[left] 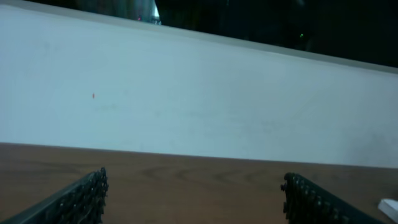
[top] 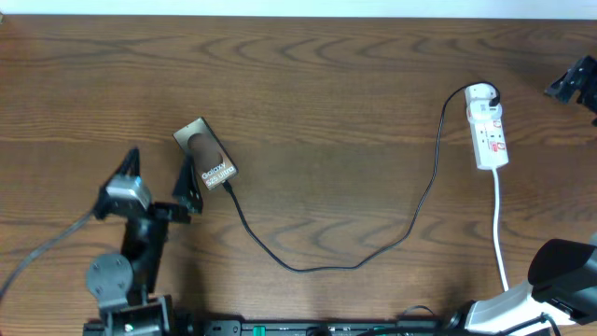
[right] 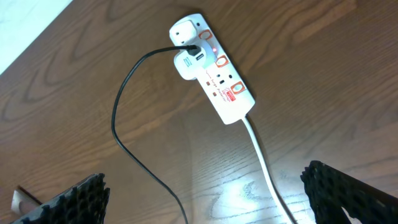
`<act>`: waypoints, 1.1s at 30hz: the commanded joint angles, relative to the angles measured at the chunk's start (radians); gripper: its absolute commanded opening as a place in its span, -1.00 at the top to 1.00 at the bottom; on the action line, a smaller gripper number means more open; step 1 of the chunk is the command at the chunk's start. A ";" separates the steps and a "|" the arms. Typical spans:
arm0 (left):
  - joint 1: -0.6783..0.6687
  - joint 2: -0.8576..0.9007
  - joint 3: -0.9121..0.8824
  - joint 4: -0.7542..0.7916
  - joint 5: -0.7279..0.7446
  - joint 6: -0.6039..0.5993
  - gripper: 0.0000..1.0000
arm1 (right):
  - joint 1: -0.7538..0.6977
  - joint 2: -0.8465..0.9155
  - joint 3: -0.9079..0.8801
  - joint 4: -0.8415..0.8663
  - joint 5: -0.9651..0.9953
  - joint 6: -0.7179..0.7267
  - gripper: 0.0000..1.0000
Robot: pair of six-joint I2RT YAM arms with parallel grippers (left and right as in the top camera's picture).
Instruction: Plug charger to phone and switch on socket
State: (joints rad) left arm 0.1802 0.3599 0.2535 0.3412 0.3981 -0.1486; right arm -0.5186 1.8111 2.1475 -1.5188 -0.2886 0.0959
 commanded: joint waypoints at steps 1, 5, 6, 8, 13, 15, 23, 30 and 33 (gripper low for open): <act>-0.003 -0.114 -0.098 0.040 0.013 0.018 -0.77 | 0.008 -0.006 0.005 0.000 0.002 0.008 -0.99; -0.003 -0.240 -0.198 0.050 0.013 0.018 -0.77 | 0.008 -0.006 0.005 0.000 0.002 0.008 -0.98; -0.003 -0.277 -0.225 0.050 0.013 0.017 -0.76 | 0.008 -0.006 0.005 0.000 0.002 0.008 -0.99; -0.004 -0.328 -0.249 0.017 0.011 0.017 -0.76 | 0.008 -0.006 0.005 0.000 0.002 0.008 -0.99; -0.010 -0.359 -0.249 -0.088 0.005 0.018 -0.76 | 0.008 -0.006 0.005 0.000 0.002 0.008 -0.98; -0.010 -0.359 -0.249 -0.197 0.005 0.018 -0.76 | 0.008 -0.006 0.005 0.000 0.002 0.008 -0.99; -0.010 -0.359 -0.249 -0.385 0.006 0.017 -0.76 | 0.008 -0.006 0.005 0.000 0.002 0.008 -0.99; -0.010 -0.359 -0.249 -0.383 0.005 0.018 -0.76 | 0.008 -0.006 0.005 0.000 0.002 0.008 -0.99; -0.010 -0.359 -0.249 -0.387 -0.077 0.017 -0.76 | 0.008 -0.006 0.005 0.000 0.002 0.008 -0.99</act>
State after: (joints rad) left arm 0.1745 0.0101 0.0189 -0.0006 0.3843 -0.1482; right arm -0.5186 1.8114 2.1475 -1.5185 -0.2874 0.0959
